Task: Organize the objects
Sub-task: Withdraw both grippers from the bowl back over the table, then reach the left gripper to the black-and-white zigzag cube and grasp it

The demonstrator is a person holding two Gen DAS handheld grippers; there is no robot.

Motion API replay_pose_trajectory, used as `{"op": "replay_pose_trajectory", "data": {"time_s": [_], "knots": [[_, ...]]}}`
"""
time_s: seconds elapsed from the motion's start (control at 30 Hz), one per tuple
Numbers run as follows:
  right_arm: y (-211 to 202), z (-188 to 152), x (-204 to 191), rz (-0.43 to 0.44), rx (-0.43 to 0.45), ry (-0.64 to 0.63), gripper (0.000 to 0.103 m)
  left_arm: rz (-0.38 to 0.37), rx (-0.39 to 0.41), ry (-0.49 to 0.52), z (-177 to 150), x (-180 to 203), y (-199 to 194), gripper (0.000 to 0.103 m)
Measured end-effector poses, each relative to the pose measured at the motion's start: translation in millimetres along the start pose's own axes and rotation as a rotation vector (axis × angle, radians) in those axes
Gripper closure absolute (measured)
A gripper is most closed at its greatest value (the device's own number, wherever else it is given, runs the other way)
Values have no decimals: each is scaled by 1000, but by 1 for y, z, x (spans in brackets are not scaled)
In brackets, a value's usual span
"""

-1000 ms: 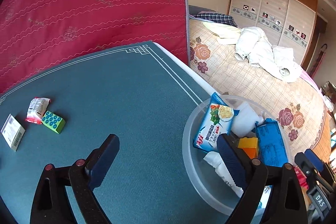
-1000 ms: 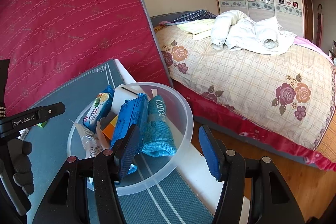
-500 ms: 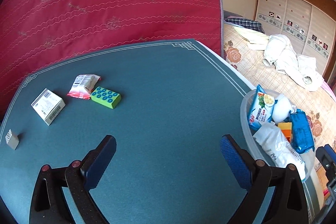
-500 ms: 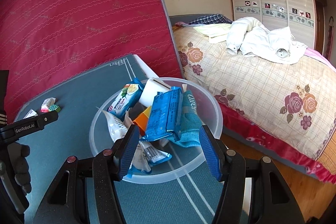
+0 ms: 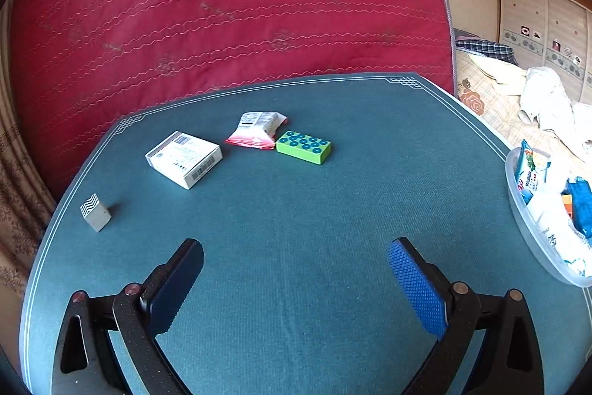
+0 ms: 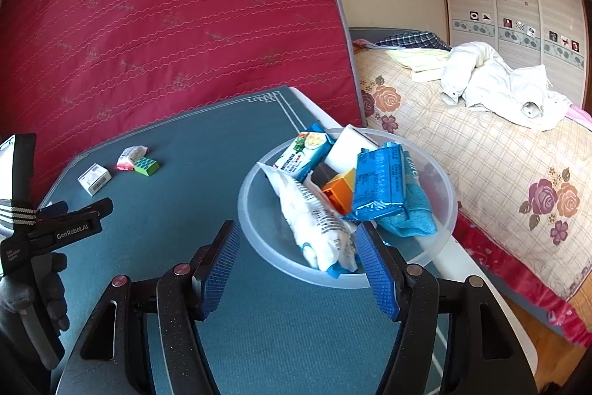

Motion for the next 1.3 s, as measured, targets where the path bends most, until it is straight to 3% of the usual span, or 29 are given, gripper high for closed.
{"op": "replay_pose_trajectory", "data": {"time_s": [0.63, 0.97, 1.3], "knots": [[-79, 1, -55, 242, 36, -38, 28, 113, 137, -60, -25, -60, -109, 1], [-87, 0, -82, 314, 11, -63, 27, 153, 127, -86, -47, -85, -122, 1], [-79, 2, -97, 336, -25, -71, 27, 197, 122, -170, -49, -130, -127, 1]]}}
Point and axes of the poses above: each gripper's, at about its wrist camera, not at the fingertips, and y roughly the way its jaws point, x to its right, z to its top, the point moved 3 cm from there along y, roughly the way its jaws point, and after that the axes turned 12 degrees about -z, right-handed, at the moved point
